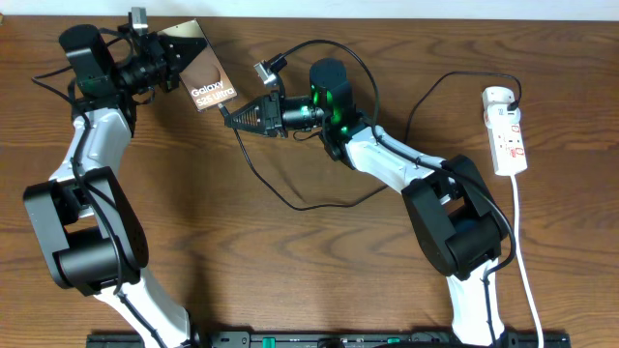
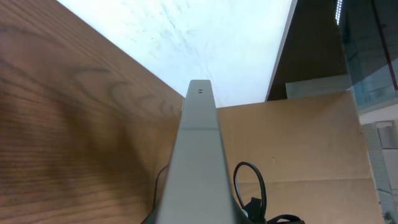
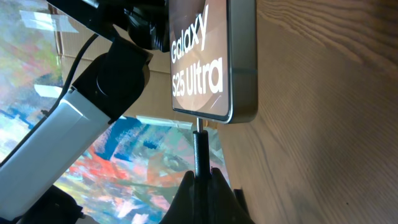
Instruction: Plug charger to phone and switch on socket
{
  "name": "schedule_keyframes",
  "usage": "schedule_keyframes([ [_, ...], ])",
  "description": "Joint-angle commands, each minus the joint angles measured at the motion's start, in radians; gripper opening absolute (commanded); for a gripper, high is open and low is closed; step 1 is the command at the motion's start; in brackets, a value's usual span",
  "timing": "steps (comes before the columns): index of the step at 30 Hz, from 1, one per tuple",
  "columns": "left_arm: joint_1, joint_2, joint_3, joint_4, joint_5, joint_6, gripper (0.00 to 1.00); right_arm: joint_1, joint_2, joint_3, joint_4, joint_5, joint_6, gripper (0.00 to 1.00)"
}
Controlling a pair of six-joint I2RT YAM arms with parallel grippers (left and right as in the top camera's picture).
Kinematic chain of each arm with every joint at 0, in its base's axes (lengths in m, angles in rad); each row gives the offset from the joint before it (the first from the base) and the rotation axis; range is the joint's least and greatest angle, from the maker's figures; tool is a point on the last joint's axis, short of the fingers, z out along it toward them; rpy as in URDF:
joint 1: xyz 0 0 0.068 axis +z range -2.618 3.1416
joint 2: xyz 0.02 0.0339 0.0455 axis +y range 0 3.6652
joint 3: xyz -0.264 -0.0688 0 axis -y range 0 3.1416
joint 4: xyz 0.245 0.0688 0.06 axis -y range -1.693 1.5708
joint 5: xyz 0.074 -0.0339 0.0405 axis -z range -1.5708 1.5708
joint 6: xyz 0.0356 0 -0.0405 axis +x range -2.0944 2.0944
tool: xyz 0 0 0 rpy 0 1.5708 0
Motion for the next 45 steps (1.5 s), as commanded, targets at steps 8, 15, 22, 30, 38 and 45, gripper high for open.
schedule_keyframes([
  [8,-0.004,-0.003,0.009,0.012,0.024,-0.013,0.07,-0.006,0.003,0.005,0.001,0.014,0.008,0.01],
  [15,-0.004,-0.003,0.009,0.013,0.039,-0.008,0.07,-0.006,0.003,0.006,0.001,0.039,0.03,0.01],
  [22,-0.004,-0.003,0.009,0.013,0.042,0.003,0.07,-0.006,0.003,0.005,0.001,0.059,0.038,0.01],
  [30,-0.006,-0.003,0.009,0.013,0.043,0.003,0.07,-0.006,0.003,0.005,0.002,0.068,0.041,0.01],
  [38,-0.024,-0.003,0.009,0.013,0.033,0.014,0.07,0.001,0.003,0.006,0.008,0.064,0.041,0.01],
  [45,-0.024,-0.003,0.009,0.012,0.031,0.014,0.07,0.009,0.003,0.006,0.009,0.065,0.041,0.01],
])
